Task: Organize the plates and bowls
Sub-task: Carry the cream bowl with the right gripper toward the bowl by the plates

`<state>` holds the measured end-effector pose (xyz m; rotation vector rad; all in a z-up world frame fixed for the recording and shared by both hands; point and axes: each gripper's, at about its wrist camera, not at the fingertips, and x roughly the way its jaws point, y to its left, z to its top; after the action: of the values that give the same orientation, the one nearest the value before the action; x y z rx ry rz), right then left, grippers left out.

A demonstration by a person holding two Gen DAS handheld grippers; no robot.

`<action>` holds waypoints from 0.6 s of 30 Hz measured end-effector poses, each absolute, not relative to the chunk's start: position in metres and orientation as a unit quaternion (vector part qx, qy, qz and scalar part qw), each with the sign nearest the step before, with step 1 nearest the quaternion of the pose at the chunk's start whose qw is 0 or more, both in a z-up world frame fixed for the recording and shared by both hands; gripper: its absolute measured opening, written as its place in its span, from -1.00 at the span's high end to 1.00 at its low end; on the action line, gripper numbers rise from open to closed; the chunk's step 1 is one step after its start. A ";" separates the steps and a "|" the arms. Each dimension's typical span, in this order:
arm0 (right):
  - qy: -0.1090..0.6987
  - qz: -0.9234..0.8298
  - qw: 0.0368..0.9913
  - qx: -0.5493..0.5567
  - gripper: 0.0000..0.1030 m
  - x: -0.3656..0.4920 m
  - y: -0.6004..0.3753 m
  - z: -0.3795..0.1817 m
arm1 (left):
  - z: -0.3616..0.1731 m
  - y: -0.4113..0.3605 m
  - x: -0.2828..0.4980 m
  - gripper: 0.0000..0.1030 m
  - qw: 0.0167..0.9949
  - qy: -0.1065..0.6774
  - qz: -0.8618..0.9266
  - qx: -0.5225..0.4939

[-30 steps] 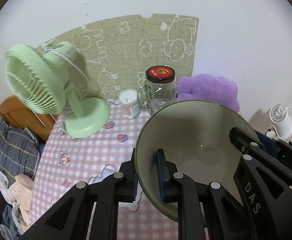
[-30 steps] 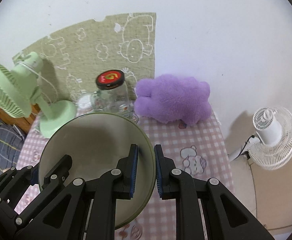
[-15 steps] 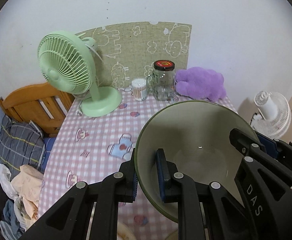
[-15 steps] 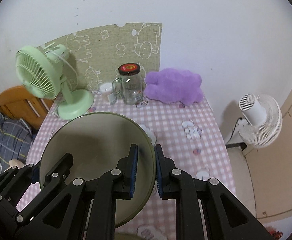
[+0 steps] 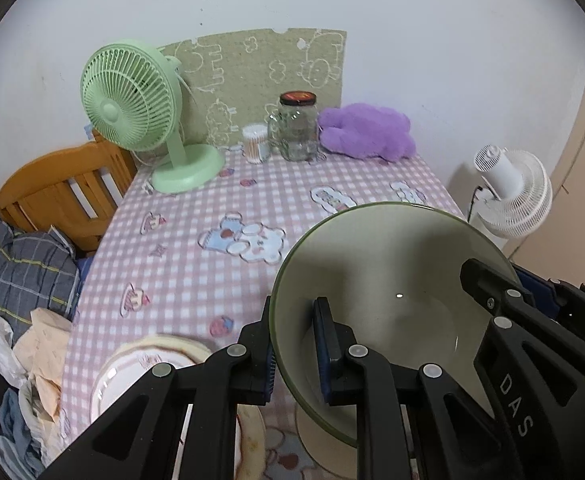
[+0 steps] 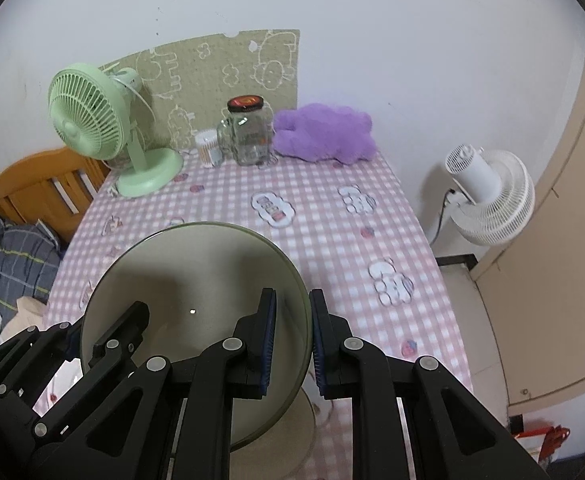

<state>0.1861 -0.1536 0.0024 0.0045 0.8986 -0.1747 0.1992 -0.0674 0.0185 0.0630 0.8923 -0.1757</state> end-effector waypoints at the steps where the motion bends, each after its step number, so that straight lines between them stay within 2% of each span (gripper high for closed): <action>1: 0.435 -0.085 0.896 0.003 0.62 0.181 -0.155 0.000 | 0.016 -0.068 0.195 0.73 0.897 0.432 -0.086 0.031; 18: 0.475 -0.086 0.876 0.007 0.62 0.140 -0.158 -0.051 | -0.033 -0.070 0.159 0.71 0.878 0.467 -0.092 0.044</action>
<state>0.1396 -0.1581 -0.0513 0.0155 0.9904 -0.1785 0.1589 -0.0703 -0.0334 0.0913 0.9744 -0.1928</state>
